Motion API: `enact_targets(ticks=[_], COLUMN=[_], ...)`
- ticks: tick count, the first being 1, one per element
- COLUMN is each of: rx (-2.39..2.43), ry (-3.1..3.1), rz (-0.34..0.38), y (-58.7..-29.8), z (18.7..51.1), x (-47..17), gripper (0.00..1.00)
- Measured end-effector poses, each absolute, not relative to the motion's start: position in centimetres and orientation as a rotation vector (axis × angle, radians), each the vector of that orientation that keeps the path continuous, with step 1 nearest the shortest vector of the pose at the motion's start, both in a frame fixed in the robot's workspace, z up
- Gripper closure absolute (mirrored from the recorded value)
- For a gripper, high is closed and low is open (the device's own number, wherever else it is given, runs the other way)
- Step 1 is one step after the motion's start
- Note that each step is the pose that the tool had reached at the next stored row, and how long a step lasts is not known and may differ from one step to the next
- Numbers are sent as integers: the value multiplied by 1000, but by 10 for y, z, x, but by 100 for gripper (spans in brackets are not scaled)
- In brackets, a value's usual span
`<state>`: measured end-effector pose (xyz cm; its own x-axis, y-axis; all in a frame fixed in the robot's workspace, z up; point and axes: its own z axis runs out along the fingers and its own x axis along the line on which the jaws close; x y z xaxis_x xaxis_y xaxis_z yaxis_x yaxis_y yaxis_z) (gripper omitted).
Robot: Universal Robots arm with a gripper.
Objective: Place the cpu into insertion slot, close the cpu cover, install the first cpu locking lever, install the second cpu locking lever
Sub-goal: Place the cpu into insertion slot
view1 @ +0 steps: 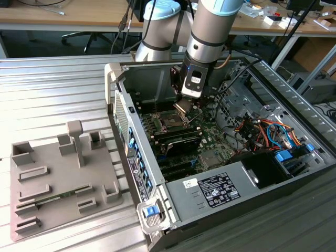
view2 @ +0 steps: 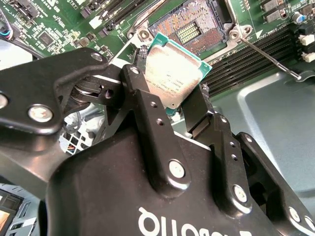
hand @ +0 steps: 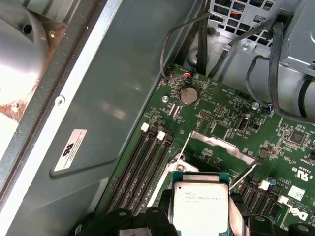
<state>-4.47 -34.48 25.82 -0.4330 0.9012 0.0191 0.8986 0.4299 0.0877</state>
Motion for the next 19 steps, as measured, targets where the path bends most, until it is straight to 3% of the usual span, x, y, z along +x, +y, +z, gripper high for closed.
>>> enact_targets(ticks=[19], rx=[1702], ry=[2599], rz=[131], y=[-345], z=[258], x=[-45], gripper=[45])
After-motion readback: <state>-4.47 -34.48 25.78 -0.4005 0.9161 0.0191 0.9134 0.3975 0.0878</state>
